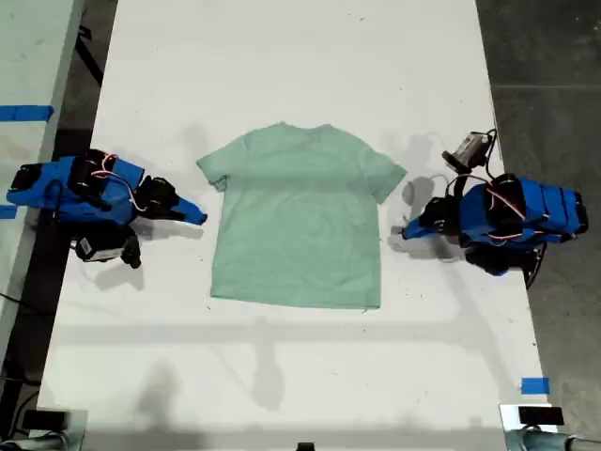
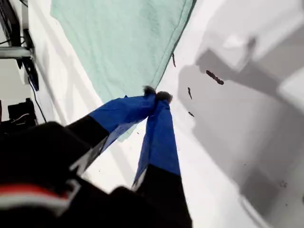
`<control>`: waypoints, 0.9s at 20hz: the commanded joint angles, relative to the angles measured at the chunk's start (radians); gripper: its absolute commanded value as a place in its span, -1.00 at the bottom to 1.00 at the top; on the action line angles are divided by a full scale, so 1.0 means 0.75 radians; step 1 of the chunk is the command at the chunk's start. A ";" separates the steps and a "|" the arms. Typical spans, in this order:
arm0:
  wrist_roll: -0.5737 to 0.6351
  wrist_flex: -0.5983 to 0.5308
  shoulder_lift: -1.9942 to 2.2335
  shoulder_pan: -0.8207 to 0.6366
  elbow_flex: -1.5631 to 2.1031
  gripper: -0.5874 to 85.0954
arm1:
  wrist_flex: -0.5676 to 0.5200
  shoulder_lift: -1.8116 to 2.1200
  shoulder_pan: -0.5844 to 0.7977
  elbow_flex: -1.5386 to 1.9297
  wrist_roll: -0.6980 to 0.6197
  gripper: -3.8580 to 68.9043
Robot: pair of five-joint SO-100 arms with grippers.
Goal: Fold tshirt
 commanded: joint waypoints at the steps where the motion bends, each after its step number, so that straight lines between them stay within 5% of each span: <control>1: 0.008 -0.080 -0.067 -0.053 -0.096 -0.98 | -0.047 -0.039 -0.025 -0.129 -0.035 -0.85; 5: 0.065 -0.057 -0.385 -0.141 -0.337 -0.98 | -0.010 -0.530 0.070 -0.470 -0.202 -0.85; 8: 0.188 0.123 -0.716 -0.274 -0.661 -0.98 | 0.090 -0.877 0.233 -0.775 -0.417 -0.85; 13: 0.618 0.477 -1.272 -0.648 -1.270 -0.98 | 0.235 -1.194 0.573 -1.117 -0.785 -0.86; 18: 0.969 0.595 -1.630 -0.974 -1.649 -0.98 | 0.299 -1.466 0.828 -1.421 -1.086 -0.86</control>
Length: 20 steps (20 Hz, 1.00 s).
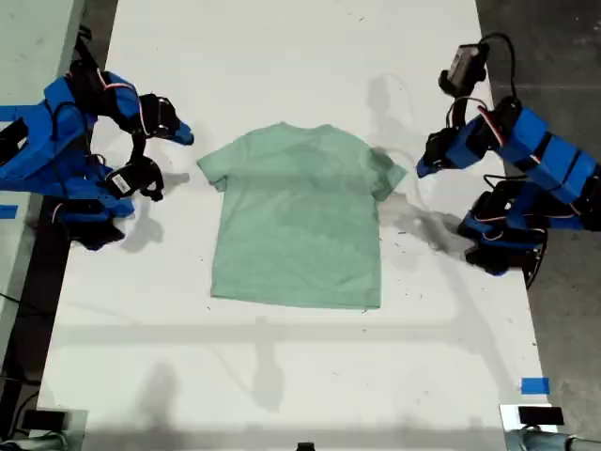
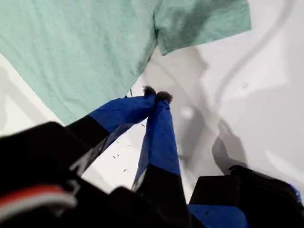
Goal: Fold tshirt
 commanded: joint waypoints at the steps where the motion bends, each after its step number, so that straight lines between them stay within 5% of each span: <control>1: 0.119 0.022 -0.115 -0.129 -0.188 -0.98 | 0.012 -0.106 0.106 -0.202 -0.147 -0.86; 7: 0.151 -0.004 -0.213 -0.157 -0.209 -0.92 | 0.008 -0.337 0.186 -0.403 -0.356 -0.01; 10: 0.155 -0.008 -0.219 -0.170 -0.209 -0.82 | -0.072 -0.389 0.233 -0.350 -0.450 -0.04; 20: 0.168 -0.078 -0.313 -0.186 -0.174 -0.85 | -0.734 -0.683 0.397 0.176 -0.679 -0.10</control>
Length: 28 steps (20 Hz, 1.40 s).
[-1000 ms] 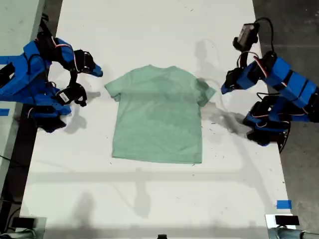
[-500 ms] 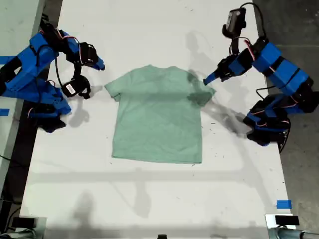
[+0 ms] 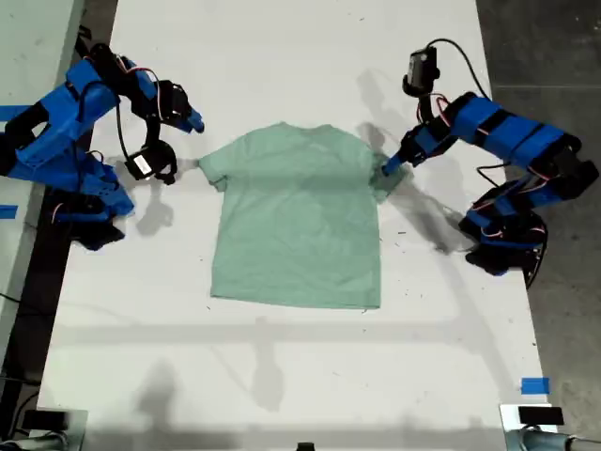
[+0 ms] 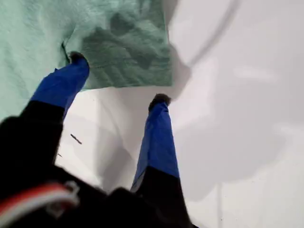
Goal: Fold tshirt
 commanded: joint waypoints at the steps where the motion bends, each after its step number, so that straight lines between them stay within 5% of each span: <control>1: 0.012 -0.055 0.004 -0.012 -0.035 -0.87 | -0.147 -0.115 0.018 -0.010 -0.041 -0.11; 8: 0.008 -0.065 0.004 0.004 -0.031 -0.89 | -0.139 -0.413 0.029 -0.180 -0.057 -0.14; 9: 0.006 -0.065 0.004 0.006 -0.029 -0.89 | -0.129 -0.436 0.031 -0.200 -0.063 -0.27; 10: 0.006 -0.067 0.004 0.010 -0.029 -0.89 | -0.117 -0.454 0.033 -0.217 -0.063 -0.62; 12: 0.006 -0.067 0.000 0.018 -0.029 -0.89 | -0.088 -0.468 0.031 -0.247 -0.053 -0.86; 19: 0.004 -0.055 0.002 0.037 -0.029 -0.88 | 0.131 -0.364 0.000 -0.360 -0.020 -0.89; 23: 0.002 -0.053 0.002 0.041 -0.031 -0.88 | 0.436 -0.268 -0.182 -0.665 0.063 -0.89; 28: 0.002 -0.049 0.010 0.047 -0.031 -0.88 | 0.603 -0.517 -0.450 -1.211 0.211 -0.89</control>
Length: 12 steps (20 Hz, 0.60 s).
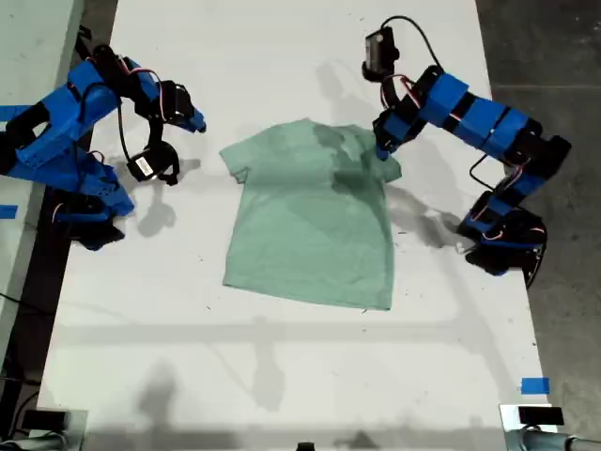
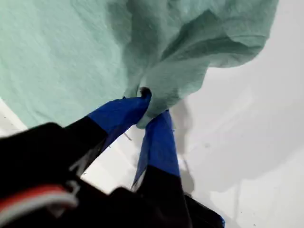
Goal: Fold tshirt
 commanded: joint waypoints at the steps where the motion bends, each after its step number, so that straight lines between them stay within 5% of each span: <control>1: 0.000 -0.002 0.020 0.025 -0.031 -0.88 | 0.043 -0.135 -0.139 -0.340 0.086 -0.89; 5: -0.010 0.004 0.053 0.035 -0.016 -0.90 | 0.006 -0.491 -0.264 -0.673 0.172 -0.89; 8: -0.022 0.006 0.096 0.039 0.012 -0.90 | -0.155 -0.720 -0.274 -0.699 0.229 -0.85; 10: -0.022 0.006 0.133 0.035 0.039 -0.90 | -0.211 -0.820 -0.286 -0.730 0.235 0.06; 12: -0.022 0.014 0.160 0.027 0.061 -0.80 | -0.235 -0.779 -0.305 -0.747 0.252 -0.06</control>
